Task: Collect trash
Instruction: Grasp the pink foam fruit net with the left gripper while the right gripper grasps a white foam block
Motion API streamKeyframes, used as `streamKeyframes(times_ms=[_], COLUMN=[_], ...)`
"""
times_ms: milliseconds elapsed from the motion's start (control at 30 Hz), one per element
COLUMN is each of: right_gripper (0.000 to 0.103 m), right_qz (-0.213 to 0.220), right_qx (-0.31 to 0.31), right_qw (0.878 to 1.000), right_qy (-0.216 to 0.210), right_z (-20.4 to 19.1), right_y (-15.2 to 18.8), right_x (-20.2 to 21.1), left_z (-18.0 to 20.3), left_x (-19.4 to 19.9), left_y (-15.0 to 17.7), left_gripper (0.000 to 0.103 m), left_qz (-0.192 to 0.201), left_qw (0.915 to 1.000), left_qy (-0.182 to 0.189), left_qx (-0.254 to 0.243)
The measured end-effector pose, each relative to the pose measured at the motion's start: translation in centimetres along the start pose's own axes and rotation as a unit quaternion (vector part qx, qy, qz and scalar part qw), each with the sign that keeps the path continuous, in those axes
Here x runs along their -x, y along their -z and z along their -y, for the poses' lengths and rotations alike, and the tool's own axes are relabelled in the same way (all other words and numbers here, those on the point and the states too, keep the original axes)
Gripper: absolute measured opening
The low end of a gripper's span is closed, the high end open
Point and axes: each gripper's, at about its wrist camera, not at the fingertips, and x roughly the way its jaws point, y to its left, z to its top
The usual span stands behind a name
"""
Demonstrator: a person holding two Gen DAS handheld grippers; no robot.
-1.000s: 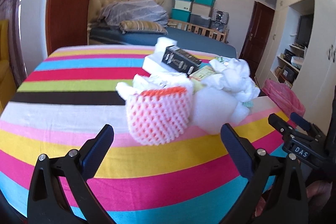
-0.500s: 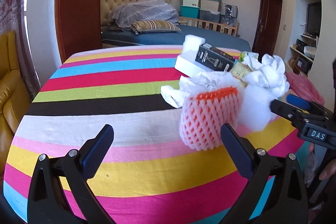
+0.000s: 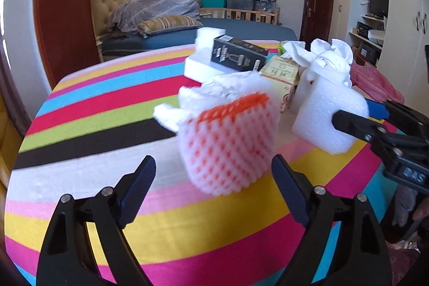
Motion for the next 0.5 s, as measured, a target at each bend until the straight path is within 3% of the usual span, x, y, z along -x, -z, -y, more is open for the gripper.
streamKeyframes(times_ms=[100,133,200,267,500], right_gripper=[0.054,0.054,0.054,0.054,0.054], right_qz=[0.007,0.009,0.013,0.014,0.024], right_qx=[-0.009,-0.011,-0.016,-0.017,-0.026], right_qw=[1.0,1.0,1.0,1.0,0.998], right_qy=[0.004,0.006,0.011,0.017,0.05], right_z=[0.8,1.0,1.6,1.9,3.7], right_y=[0.8,1.0,1.4,1.8,3.1], right_x=[1.5,1.8,2.8,3.6,6.1], left_z=[1.4,1.7,2.1,2.7,2.9], left_x=[-1.3,-1.7,-1.7,-1.1,1.5], left_y=[-0.7,-0.8,-0.7,-0.4,1.0], left_gripper=[0.075,0.067,0.059,0.041,0.04], left_qz=[-0.005,-0.011,-0.004,0.005,0.02], left_qw=[0.9998,0.9997,0.9994,0.999,0.9994], left_qy=[-0.006,-0.01,-0.025,-0.028,0.0], left_qx=[-0.018,-0.021,-0.024,-0.036,-0.03])
